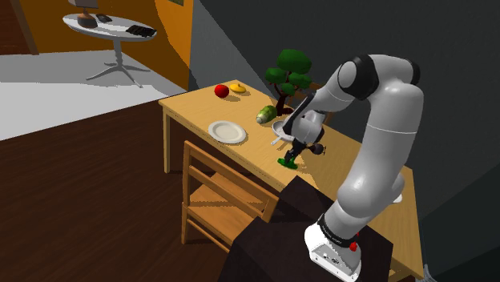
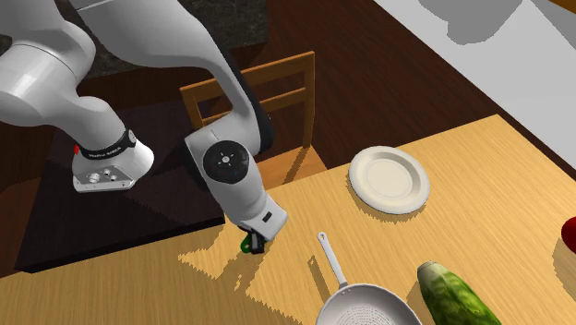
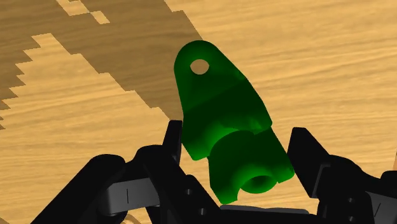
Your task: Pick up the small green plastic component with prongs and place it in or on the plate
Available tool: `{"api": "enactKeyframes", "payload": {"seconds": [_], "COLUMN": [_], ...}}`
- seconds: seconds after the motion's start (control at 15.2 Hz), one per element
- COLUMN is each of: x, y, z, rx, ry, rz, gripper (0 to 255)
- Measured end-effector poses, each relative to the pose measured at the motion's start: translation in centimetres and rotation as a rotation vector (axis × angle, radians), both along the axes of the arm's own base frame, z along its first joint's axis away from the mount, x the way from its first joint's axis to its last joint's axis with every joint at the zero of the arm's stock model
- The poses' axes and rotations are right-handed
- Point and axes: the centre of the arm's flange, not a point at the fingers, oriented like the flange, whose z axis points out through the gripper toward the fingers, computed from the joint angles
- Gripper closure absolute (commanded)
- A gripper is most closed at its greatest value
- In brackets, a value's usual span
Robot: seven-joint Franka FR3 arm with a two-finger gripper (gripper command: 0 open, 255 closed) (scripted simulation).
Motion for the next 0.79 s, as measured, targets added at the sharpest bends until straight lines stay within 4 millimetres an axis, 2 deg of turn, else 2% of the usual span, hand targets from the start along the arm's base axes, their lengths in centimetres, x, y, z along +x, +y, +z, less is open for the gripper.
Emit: {"api": "enactKeyframes", "payload": {"seconds": [0.73,0.79], "x": [0.2,0.8], "y": [0.0,0.1], "z": [5.5,5.8], "rx": [0.000,0.000], "ry": [0.000,0.000], "rz": [0.000,0.000], "gripper": [255,255]}}
